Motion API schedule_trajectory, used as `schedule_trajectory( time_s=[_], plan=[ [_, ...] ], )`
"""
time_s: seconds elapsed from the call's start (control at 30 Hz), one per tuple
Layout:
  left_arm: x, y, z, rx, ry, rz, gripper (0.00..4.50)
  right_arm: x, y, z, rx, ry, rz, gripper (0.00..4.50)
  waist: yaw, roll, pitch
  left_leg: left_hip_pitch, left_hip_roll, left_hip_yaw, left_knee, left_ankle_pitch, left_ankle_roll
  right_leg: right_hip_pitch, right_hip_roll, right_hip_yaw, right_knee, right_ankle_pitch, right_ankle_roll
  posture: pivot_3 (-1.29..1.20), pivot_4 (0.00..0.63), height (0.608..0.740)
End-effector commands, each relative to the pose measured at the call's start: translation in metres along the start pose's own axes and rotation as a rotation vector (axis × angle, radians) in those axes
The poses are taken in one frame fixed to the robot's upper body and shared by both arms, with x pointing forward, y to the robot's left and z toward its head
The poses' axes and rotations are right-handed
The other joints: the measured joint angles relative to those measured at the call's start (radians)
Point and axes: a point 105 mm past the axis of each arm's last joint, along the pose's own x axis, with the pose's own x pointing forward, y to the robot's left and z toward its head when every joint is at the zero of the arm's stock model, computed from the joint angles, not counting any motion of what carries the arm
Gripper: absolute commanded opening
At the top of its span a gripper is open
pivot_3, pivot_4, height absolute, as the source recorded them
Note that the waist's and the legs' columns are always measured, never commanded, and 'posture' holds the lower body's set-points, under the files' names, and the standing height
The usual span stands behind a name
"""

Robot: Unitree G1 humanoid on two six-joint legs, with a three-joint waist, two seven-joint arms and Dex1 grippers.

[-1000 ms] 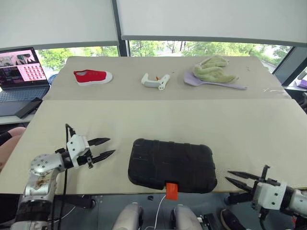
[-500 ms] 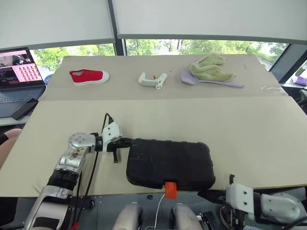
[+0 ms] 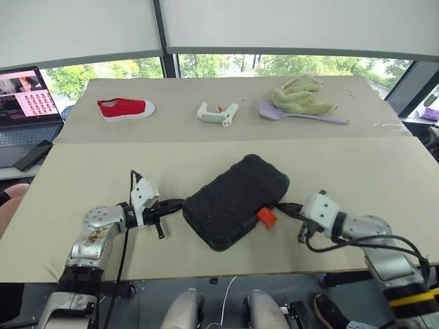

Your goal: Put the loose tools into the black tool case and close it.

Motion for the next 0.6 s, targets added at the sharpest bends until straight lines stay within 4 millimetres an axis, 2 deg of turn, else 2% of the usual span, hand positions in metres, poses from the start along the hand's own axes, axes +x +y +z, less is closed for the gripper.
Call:
schedule_trajectory(
  time_s=[0.03,0.13,0.2,0.27,0.33,0.47,0.6],
  plan=[
    [-0.002,0.017,0.053,0.063,-0.117,0.03,0.03,-0.018,-0.012,0.0,0.006,-0.018,-0.045,0.0,0.004,0.0,0.0,0.0,0.0,0.0,0.0,0.0,0.0,0.0,0.0,0.0,0.0,0.0,0.0,0.0,0.15,0.74],
    [0.026,-0.01,0.081,0.056,-0.146,-0.199,0.03,-0.027,-0.008,0.001,0.108,-0.04,-0.05,0.0,0.02,0.0,0.0,-0.001,0.0,0.0,0.0,0.001,-0.001,-0.001,0.0,-0.001,0.001,0.0,0.0,0.0,0.15,0.74],
    [0.049,-0.03,0.085,0.088,-0.095,-0.342,0.03,-0.032,-0.001,0.004,0.138,-0.053,-0.045,0.0,0.019,0.0,0.0,-0.001,-0.001,0.0,0.002,0.001,-0.001,0.001,0.0,-0.001,0.0,0.0,0.0,0.0,0.15,0.74],
    [0.064,-0.04,0.082,0.103,-0.042,-0.417,0.03,-0.034,0.004,0.007,0.141,-0.059,-0.041,0.0,0.016,0.001,0.0,0.0,-0.001,0.0,0.002,0.001,0.0,0.003,0.0,-0.001,0.0,0.0,0.0,0.0,0.15,0.74],
    [0.076,-0.047,0.077,0.103,0.008,-0.471,0.03,-0.036,0.008,0.011,0.158,-0.068,-0.043,0.0,0.007,0.001,0.0,0.0,-0.001,0.001,0.002,0.001,0.0,0.002,0.001,0.0,0.0,0.0,0.0,0.0,0.15,0.74],
    [0.107,-0.064,0.034,0.117,0.25,-0.53,0.03,-0.041,0.025,0.028,0.261,-0.129,-0.017,0.0,-0.005,0.001,0.0,0.0,0.0,0.0,0.001,0.001,0.0,0.002,0.003,0.0,0.001,0.0,0.0,0.0,0.15,0.74],
    [0.114,-0.072,0.007,0.111,0.359,-0.523,0.03,-0.038,0.034,0.034,0.253,-0.122,-0.003,0.0,-0.003,0.002,-0.002,0.003,-0.001,0.0,0.001,0.001,0.0,0.007,0.001,0.0,-0.001,0.0,0.001,0.0,0.15,0.74]
  ],
)
